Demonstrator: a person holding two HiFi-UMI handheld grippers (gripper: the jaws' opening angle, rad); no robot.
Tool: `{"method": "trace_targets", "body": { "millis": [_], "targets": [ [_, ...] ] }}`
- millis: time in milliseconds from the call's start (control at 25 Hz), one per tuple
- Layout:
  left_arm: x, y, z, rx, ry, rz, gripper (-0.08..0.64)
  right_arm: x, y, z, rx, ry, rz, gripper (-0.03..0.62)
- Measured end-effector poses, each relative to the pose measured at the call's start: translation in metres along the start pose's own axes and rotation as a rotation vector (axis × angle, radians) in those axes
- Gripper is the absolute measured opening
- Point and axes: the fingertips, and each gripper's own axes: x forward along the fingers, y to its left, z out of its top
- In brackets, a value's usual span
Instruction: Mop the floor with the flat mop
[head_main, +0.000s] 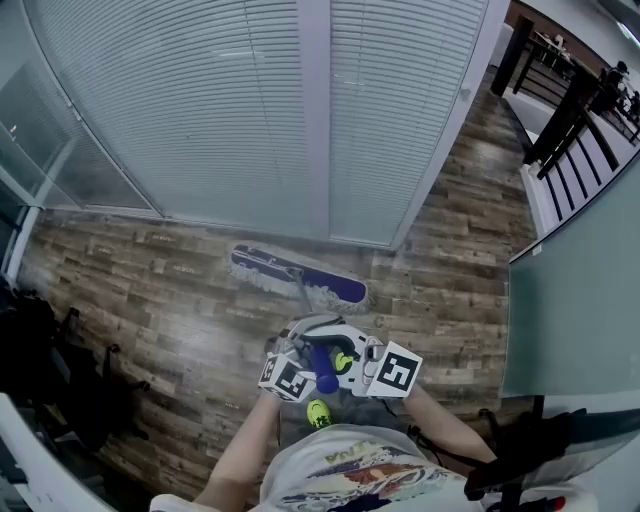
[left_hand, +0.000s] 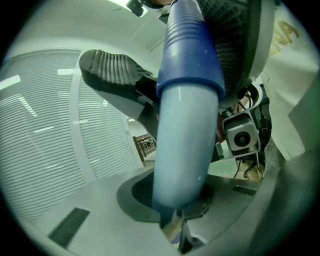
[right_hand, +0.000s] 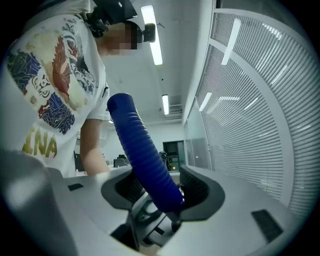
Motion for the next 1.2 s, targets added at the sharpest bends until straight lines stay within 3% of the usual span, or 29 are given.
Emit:
{"method": "trace_targets", "body": {
  "millis": [400, 640, 880, 960, 1120, 1200],
  "targets": [
    [0.096, 0.101, -0.043, 0.015, 0.071, 0.033, 0.020, -0.022, -0.138, -0.024, 0.107, 0.026, 0.053, 0.229],
    [0.113, 0.143, -0.045, -0.006, 0.096, 0.110, 0.018, -0.017, -0.177, -0.014, 0.108, 0.007, 0.074, 0.229],
    [0.081, 0.100, -0.064, -0.038, 0.202, 0.084, 0.035, -0.009, -0.122, -0.040, 0.084, 0.088, 0.147, 0.236],
    [0.066, 0.076, -0.062, -0.048, 0.206, 0.100, 0.040, -0.011, -0.092, -0.043, 0.049, 0.089, 0.162, 0.239],
    [0.032, 0.027, -0.048, -0.041, 0.194, 0.119, 0.040, -0.015, -0.030, -0.043, 0.117, 0.109, 0.139, 0.244],
    [0.009, -0.002, -0.038, -0.041, 0.182, 0.120, 0.040, -0.013, 0.009, -0.040, 0.098, 0.106, 0.150, 0.244]
  ]
}}
